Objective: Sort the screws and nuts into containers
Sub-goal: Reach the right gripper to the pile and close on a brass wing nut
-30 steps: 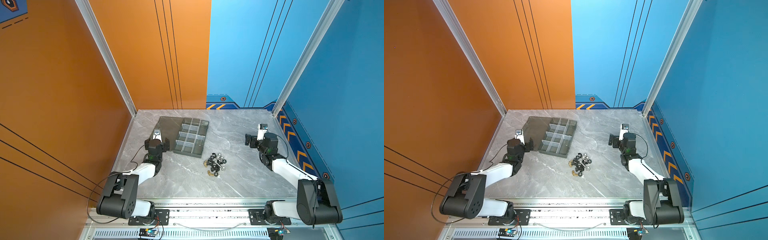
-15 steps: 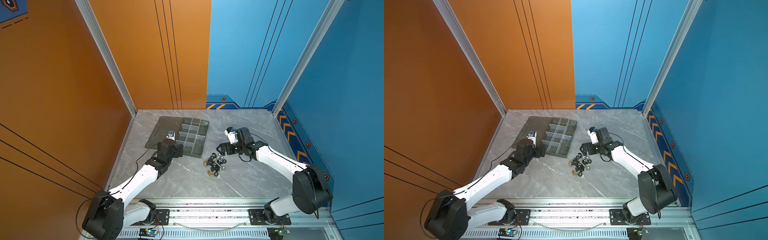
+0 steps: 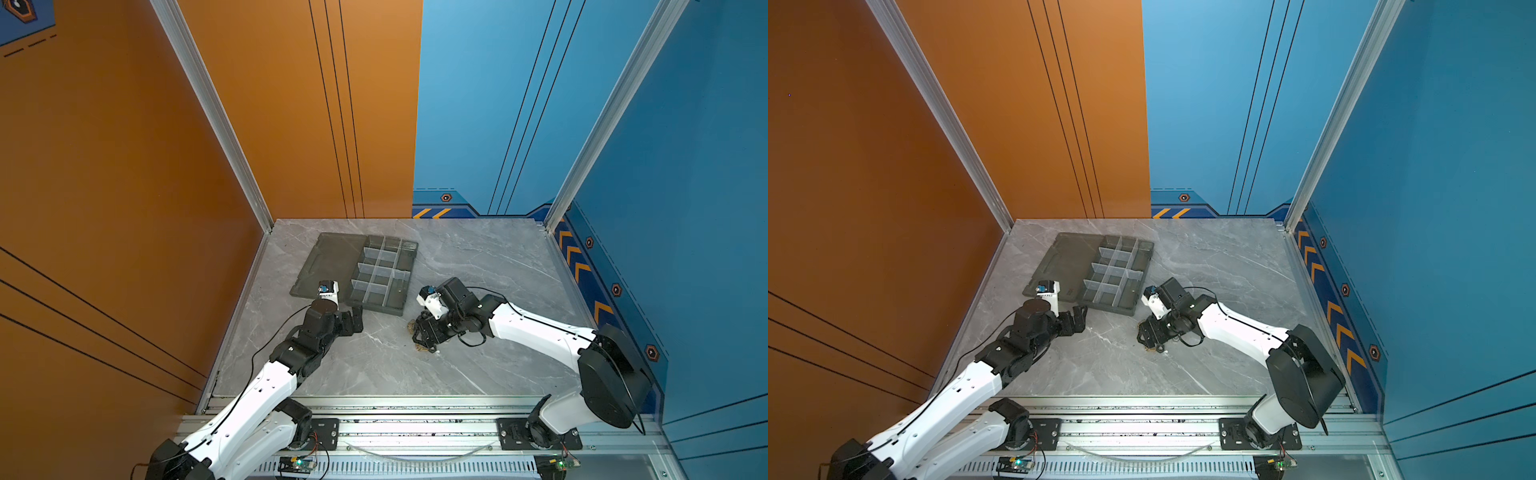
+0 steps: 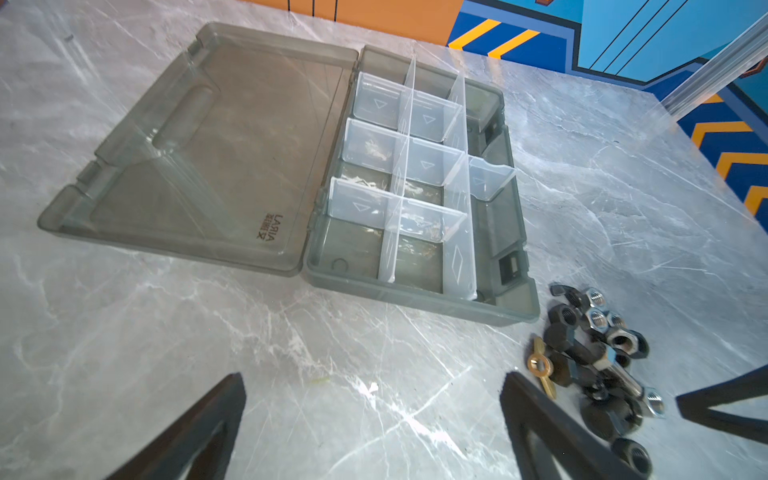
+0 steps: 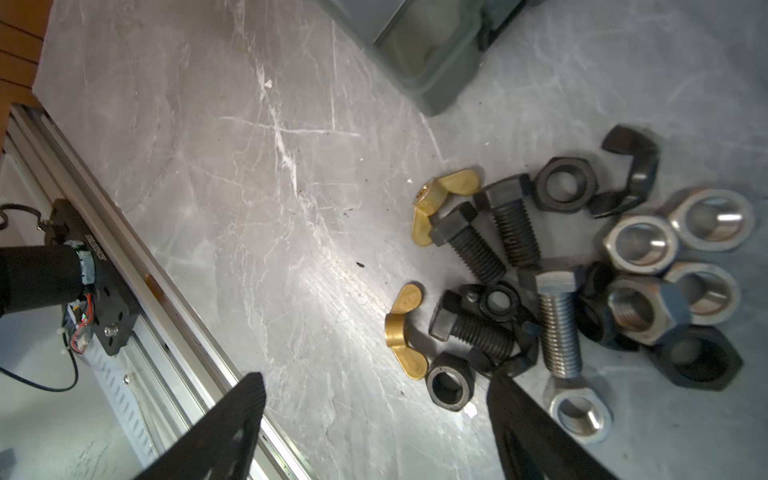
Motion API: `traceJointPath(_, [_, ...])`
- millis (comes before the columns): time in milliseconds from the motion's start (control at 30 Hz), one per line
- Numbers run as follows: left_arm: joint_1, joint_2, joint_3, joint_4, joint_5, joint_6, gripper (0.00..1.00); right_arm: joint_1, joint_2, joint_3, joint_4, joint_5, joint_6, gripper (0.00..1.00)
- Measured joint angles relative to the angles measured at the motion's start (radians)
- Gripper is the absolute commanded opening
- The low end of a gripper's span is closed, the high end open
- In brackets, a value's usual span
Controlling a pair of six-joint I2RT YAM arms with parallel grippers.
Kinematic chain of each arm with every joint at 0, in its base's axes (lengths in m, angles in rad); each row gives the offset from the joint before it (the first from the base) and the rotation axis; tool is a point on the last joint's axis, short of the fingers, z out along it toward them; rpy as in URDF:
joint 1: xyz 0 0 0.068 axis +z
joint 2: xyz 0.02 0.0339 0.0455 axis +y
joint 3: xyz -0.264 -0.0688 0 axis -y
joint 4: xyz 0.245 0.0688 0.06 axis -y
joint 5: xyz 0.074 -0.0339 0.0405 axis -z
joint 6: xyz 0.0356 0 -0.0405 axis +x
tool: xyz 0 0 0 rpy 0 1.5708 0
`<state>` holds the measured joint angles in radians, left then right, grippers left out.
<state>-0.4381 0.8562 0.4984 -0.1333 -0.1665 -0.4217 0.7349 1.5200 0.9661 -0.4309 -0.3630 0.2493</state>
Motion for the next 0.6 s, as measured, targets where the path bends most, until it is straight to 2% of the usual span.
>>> traceJointPath(433, [0.041,0.024,0.000,-0.074,0.067,-0.048,0.98,0.085,0.129,0.062,-0.031,0.092,-0.065,0.67])
traceJointPath(600, [0.046,0.050,0.000,-0.074,0.079,-0.051,0.98,0.091,0.143,0.064,-0.033,0.117,-0.076,0.57])
